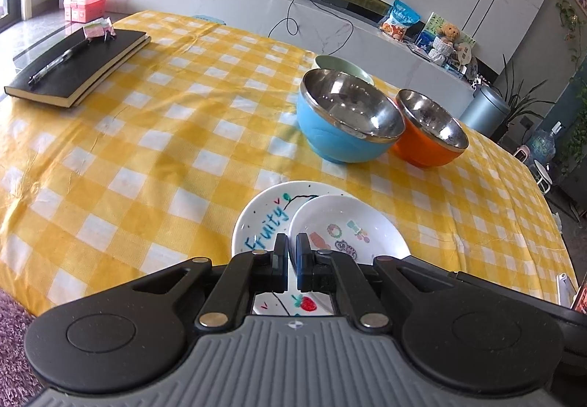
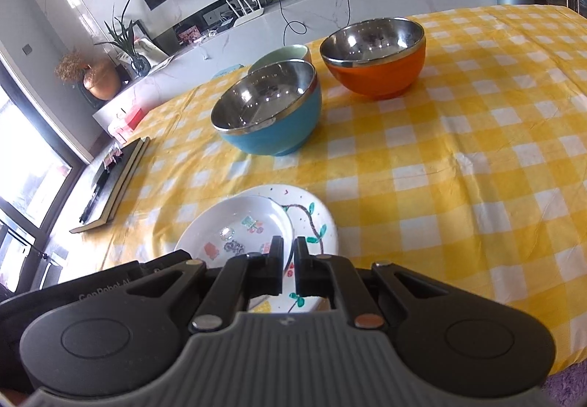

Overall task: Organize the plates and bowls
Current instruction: 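Lift the sticker plate and lower it onto the 'Fruity' plate, then open both tools to release the sticker plate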

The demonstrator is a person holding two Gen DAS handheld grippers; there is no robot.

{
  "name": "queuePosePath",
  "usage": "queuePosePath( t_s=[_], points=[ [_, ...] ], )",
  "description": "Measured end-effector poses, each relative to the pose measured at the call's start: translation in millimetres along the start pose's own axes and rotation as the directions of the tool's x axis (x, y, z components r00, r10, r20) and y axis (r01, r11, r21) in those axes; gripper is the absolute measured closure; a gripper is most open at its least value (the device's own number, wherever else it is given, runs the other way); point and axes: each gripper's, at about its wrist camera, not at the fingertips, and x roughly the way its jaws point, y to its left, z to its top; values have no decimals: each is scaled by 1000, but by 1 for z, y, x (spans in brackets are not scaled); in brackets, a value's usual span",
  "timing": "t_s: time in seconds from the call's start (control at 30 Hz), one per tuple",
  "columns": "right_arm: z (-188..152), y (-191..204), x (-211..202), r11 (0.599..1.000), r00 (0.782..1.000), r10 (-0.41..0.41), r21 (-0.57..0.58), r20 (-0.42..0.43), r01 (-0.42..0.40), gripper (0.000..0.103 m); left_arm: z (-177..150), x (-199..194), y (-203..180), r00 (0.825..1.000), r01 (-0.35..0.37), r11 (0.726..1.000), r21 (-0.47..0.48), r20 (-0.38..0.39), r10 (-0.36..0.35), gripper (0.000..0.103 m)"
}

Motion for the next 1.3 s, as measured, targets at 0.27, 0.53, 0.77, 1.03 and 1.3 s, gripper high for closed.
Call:
queuePosePath(
  t_s=[0.27, 0.53, 0.77, 1.03, 1.3],
  points=[
    [-2, -2, 16, 1000, 999, -20, 2, -41, 20, 100, -5, 12, 10, 999, 7, 1000, -25, -35, -8, 99],
    [-3, -3, 25, 1000, 998, -21, 1, -53, 21, 100, -8, 20, 11, 999, -10, 1000, -13, -37, 10, 99],
    [-4, -5, 28, 1000, 998, -13, -3, -57, 13, 99, -10, 23, 6, 999, -39, 999, 24, -31, 39, 99],
    [-2, -6, 23, 1000, 999, -12, -20, -30, 11, 90, -6, 18, 9, 999, -42, 999, -6, -20, 42, 86],
    [-1, -1, 10, 998, 999, -3, -63, 36, 5, 67, 0, 3, 4, 997, -65, 998, -3, 35, 65, 78]
  ],
)
